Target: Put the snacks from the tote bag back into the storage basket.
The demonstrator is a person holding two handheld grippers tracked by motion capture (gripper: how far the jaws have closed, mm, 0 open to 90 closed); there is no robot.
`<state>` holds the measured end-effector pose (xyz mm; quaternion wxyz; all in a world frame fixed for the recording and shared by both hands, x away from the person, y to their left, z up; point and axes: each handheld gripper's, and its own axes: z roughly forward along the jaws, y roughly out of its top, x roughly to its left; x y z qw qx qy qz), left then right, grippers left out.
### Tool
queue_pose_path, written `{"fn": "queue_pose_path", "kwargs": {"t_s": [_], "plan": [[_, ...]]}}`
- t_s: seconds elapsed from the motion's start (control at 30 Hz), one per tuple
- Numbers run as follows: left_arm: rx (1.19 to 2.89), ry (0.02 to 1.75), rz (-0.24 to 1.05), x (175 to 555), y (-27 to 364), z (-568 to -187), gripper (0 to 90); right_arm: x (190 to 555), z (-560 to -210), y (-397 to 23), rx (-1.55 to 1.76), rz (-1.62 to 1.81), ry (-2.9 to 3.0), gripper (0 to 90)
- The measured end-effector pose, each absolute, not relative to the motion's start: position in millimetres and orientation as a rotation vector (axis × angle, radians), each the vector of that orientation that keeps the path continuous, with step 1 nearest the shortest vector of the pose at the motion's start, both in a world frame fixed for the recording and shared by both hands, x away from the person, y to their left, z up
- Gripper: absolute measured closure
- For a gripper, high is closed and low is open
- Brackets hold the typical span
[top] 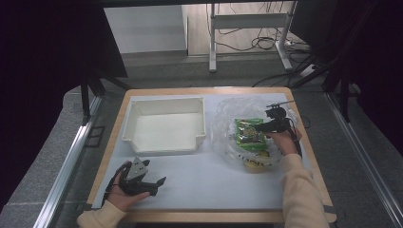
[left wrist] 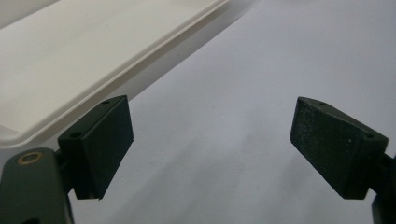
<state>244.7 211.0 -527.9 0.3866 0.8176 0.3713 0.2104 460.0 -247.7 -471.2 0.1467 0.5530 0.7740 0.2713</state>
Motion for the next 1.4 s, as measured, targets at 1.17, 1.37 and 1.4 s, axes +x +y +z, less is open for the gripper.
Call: {"fn": "queue_pose_path", "kwargs": {"t_s": [1.17, 1.37, 1.4], "plan": [[2.083, 0.941, 0.540, 244.4, 212.0, -527.1, 13.3, 468.2, -486.1, -247.3, 1.724, 0.649, 2.281, 73.1], [2.082, 0.940, 0.541, 244.1, 211.2, -527.0, 13.3, 468.5, -487.6, -243.5, 1.766, 0.629, 2.258, 79.1], [2.082, 0.940, 0.541, 244.1, 211.2, -527.0, 13.3, 468.3, -487.6, -241.9, 1.766, 0.621, 2.257, 80.4]]}}
